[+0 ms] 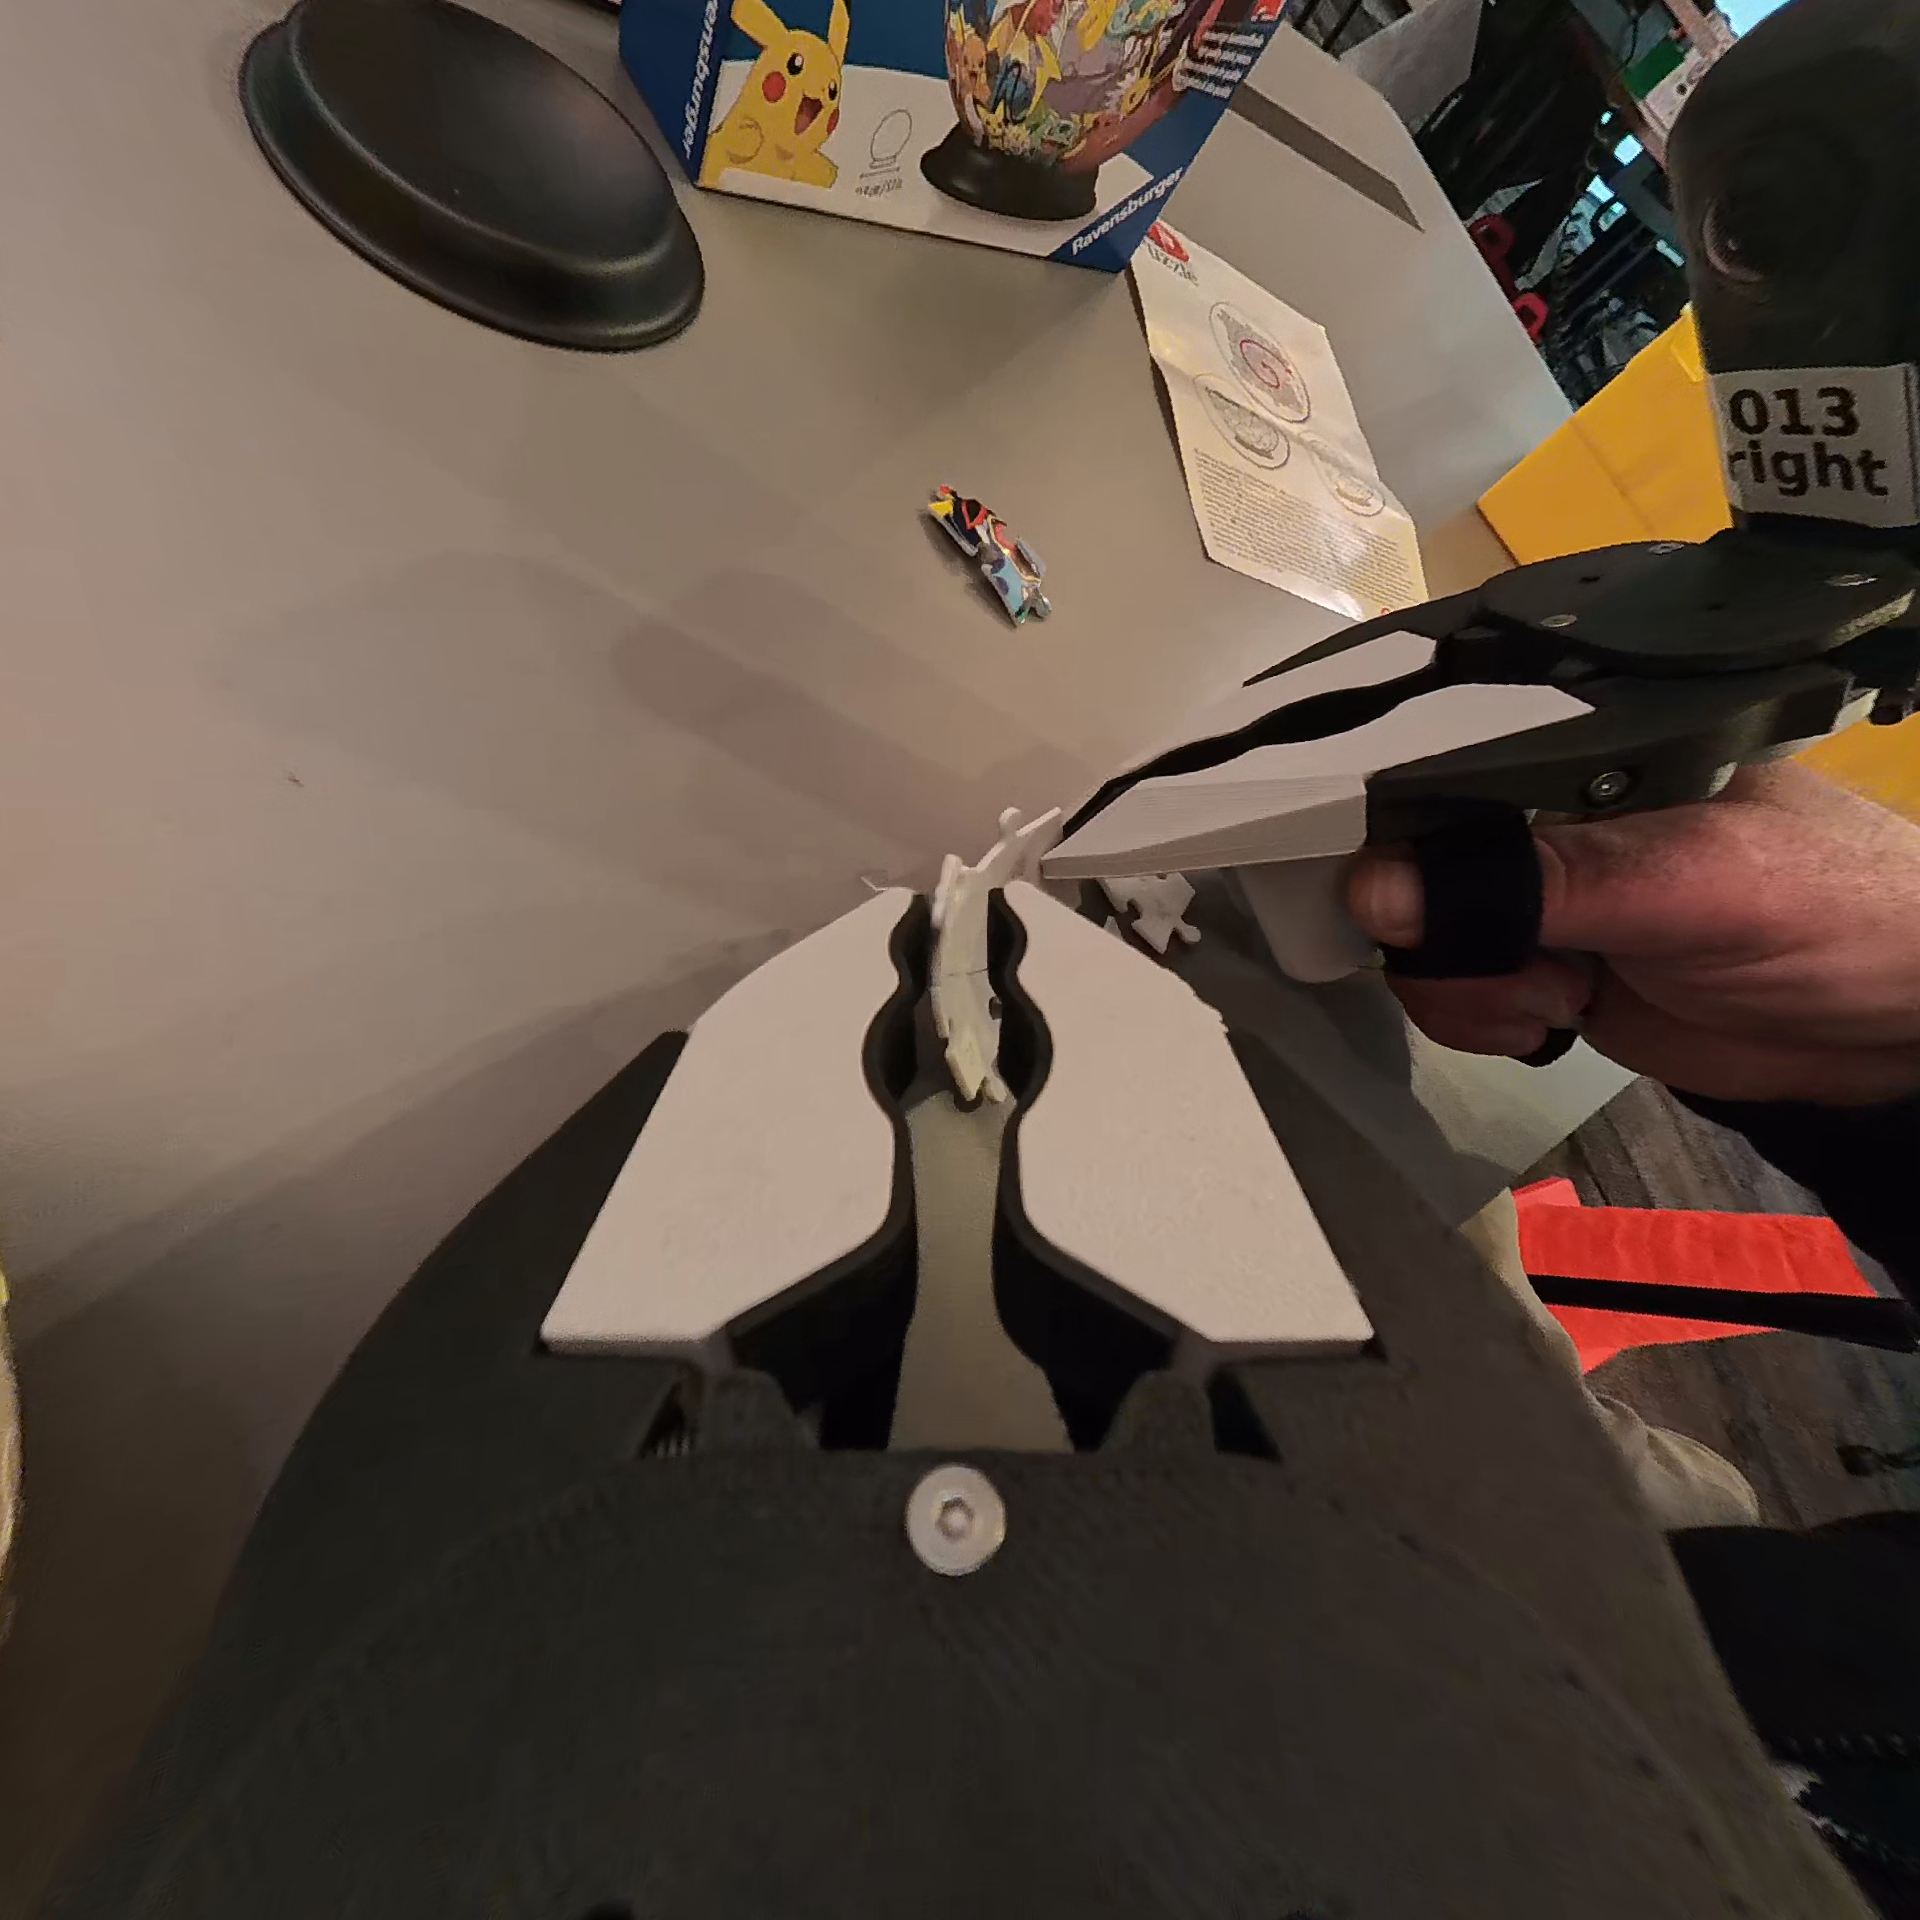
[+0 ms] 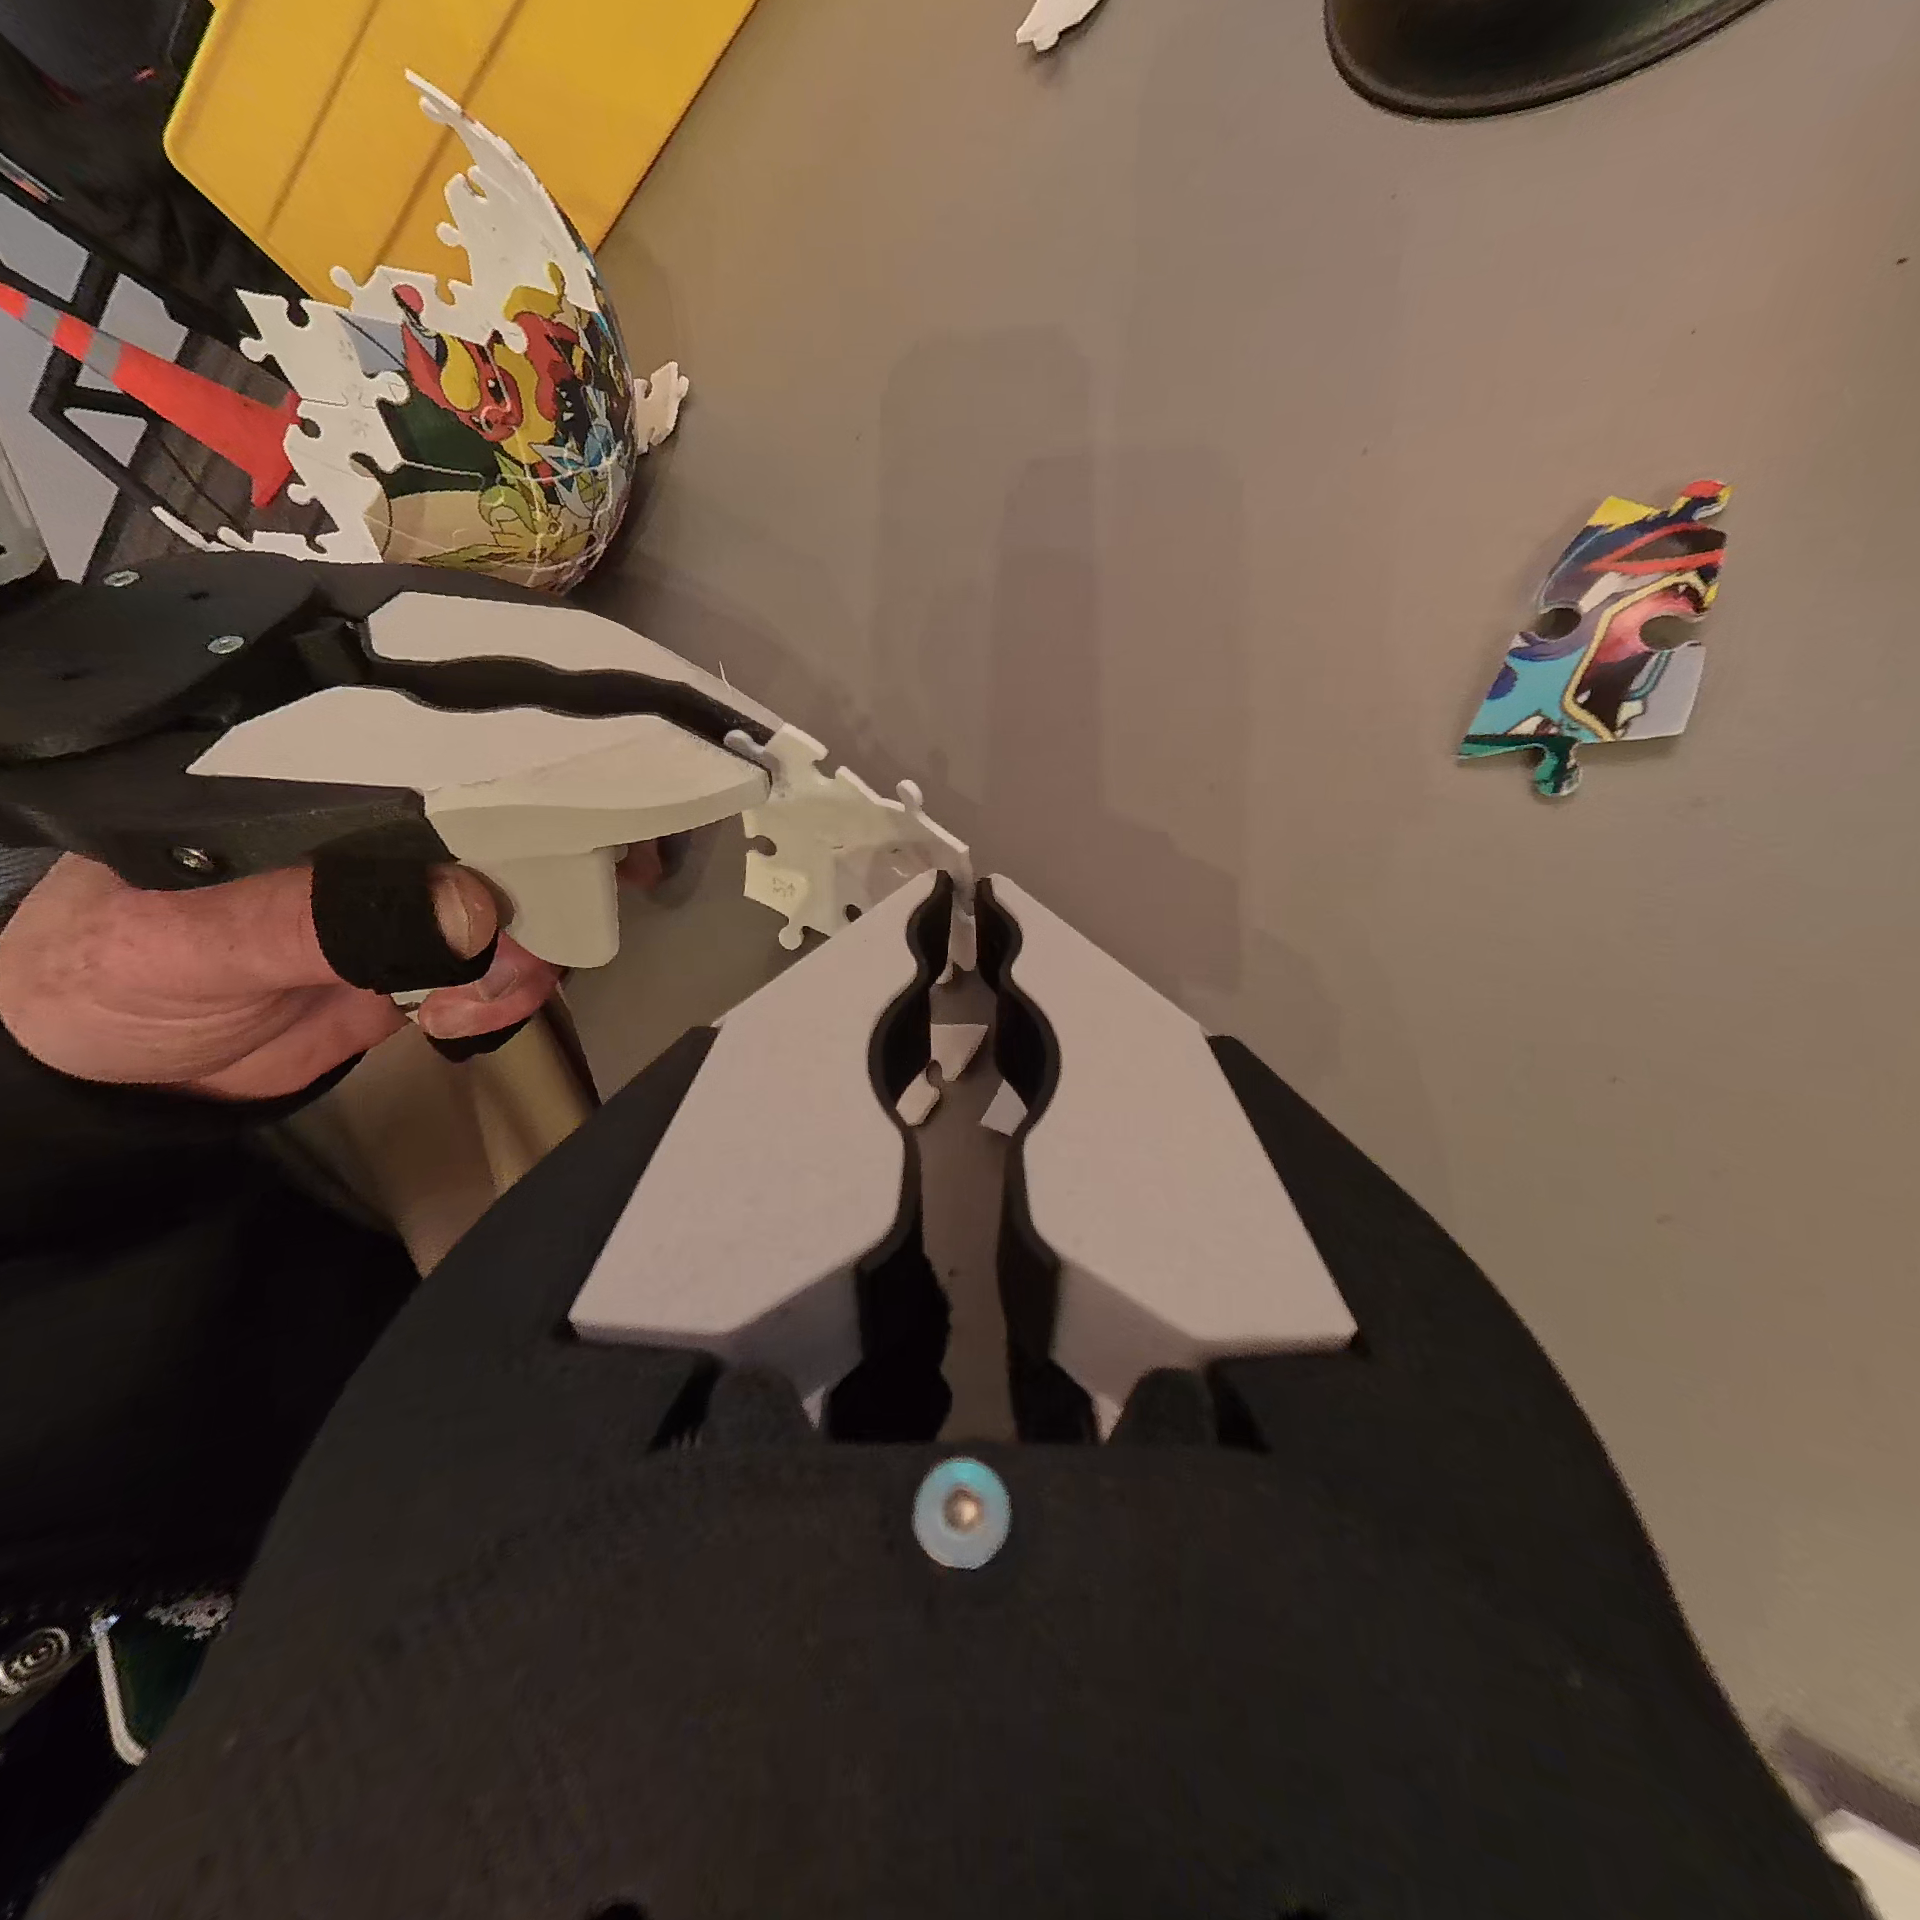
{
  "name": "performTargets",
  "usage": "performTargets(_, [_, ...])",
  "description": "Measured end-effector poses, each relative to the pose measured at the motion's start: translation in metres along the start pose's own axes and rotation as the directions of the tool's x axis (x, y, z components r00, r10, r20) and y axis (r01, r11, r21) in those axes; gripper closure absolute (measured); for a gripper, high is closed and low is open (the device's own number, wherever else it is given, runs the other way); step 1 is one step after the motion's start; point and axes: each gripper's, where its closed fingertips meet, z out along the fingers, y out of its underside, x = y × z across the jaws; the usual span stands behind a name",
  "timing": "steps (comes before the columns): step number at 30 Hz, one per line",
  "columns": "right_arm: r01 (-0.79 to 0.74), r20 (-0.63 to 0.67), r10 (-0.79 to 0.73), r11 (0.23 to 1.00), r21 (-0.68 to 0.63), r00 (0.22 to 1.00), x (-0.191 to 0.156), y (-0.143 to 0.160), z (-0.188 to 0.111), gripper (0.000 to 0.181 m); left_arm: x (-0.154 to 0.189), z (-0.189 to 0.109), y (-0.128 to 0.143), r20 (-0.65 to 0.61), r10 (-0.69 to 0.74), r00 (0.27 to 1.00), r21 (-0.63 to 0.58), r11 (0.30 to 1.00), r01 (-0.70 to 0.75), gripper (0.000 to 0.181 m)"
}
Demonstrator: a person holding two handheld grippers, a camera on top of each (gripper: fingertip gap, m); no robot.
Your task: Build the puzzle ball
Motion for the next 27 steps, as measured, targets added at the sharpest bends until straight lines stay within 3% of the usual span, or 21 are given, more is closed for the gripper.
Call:
performTargets(6, [-0.002,-0.005,0.002,1.0,-0.002,1.0,0.001,0.0,0.001,0.178,-0.003,-0.002,-0.001,0.061,0.077,0.995,0.005,0.997,-0.078,0.167])
performTargets(14, [-0.01,-0.012,0.01,1.0,-0.003,1.0,0.004,0.001,0.001,0.178,-0.003,-0.002,-0.002,0.174,0.297,0.939,-0.038,0.955,-0.296,0.166])
performTargets(19, [-0.009,-0.019,0.008,1.0,-0.003,1.0,0.005,0.001,0.002,0.178,-0.008,-0.002,0.001,0.2,0.339,0.919,-0.073,0.941,-0.331,0.167])
performTargets(27, [-0.007,-0.022,0.007,1.0,-0.009,1.0,0.006,0.002,0.003,0.178,-0.018,-0.006,0.002,0.207,0.291,0.934,-0.076,0.957,-0.282,0.17])
